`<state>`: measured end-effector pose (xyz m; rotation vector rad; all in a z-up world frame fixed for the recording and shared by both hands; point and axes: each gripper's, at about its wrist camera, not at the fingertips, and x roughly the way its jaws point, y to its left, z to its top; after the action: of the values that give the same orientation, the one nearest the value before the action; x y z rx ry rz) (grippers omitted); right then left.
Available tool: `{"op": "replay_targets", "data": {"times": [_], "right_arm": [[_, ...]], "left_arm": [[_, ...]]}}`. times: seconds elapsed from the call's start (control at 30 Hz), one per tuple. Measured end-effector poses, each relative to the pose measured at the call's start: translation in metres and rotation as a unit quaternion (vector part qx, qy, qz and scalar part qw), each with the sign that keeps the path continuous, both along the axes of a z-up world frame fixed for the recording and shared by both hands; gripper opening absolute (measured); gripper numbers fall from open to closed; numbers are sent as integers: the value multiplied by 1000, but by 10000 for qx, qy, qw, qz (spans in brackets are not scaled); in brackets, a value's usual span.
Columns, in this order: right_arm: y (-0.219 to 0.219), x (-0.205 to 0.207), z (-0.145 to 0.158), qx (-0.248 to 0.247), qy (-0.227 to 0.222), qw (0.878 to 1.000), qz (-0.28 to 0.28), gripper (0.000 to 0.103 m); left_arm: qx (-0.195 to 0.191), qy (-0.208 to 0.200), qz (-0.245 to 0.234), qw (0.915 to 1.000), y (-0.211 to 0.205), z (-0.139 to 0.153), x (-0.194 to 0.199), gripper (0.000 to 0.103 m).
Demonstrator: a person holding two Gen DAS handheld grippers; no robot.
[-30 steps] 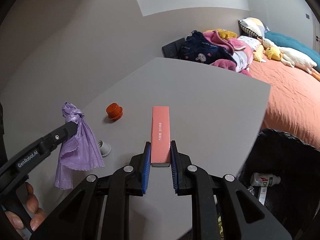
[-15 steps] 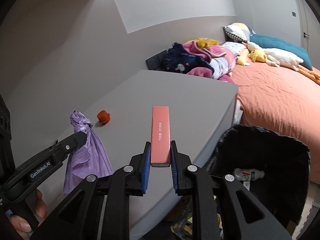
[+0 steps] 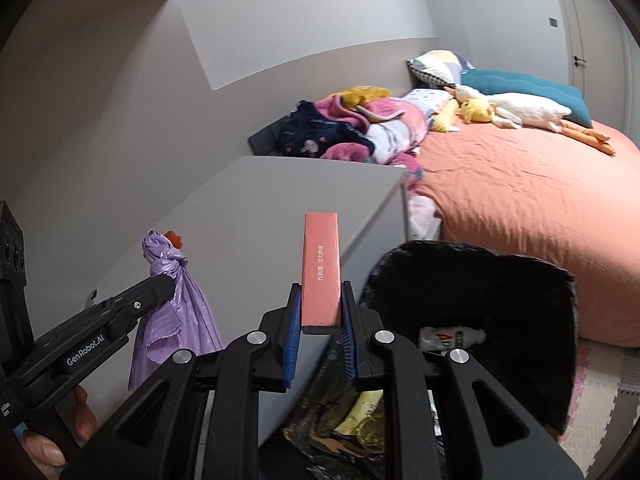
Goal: Collect trash
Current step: 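Carry the purple bag and pink box over the bin, then open both tools to drop the purple bag and pink box into the bin, then move both tools back to the table toward the white cup and orange cap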
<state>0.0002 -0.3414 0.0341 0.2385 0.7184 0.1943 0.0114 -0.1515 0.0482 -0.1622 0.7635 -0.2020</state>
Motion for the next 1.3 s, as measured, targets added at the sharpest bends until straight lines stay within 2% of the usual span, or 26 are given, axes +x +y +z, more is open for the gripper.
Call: {"op": "replay_targets", "data": {"times": [0.6, 1.0, 1.03, 1.07, 1.1, 1.13, 1.17, 1.2, 1.23, 1.3], "right_arm": [[-71, -28, -4, 48, -31, 9975, -706, 20], [-113, -35, -6, 146, 2, 9933, -1148, 20], [-117, -35, -6, 163, -1, 9926, -1204, 20], [-121, -36, -5, 174, -14, 9917, -1273, 20], [-125, -37, -4, 186, -44, 9904, -1372, 22], [-129, -39, -3, 197, -57, 9890, -1467, 36], [-133, -40, -2, 211, -85, 9872, -1577, 62], [-137, -42, -2, 210, -129, 9852, -1695, 71], [-140, -45, 0, 189, -203, 9828, -1828, 75], [-145, -45, 1, 161, -210, 9815, -1895, 75]], "left_arm": [[124, 103, -743, 9971, -66, -12, -5, 19], [250, 357, -1337, 9901, -112, -27, 4, 20], [272, 437, -1473, 9878, -116, -31, 6, 23], [314, 549, -1592, 9852, -121, -35, 7, 50], [370, 636, -1619, 9841, -124, -38, 8, 94], [429, 671, -1574, 9843, -127, -41, 9, 96], [440, 617, -1541, 9851, -128, -42, 9, 97], [448, 612, -1536, 9852, -128, -43, 9, 97], [449, 651, -1538, 9849, -129, -44, 11, 97], [428, 656, -1489, 9857, -126, -44, 13, 97]]}}
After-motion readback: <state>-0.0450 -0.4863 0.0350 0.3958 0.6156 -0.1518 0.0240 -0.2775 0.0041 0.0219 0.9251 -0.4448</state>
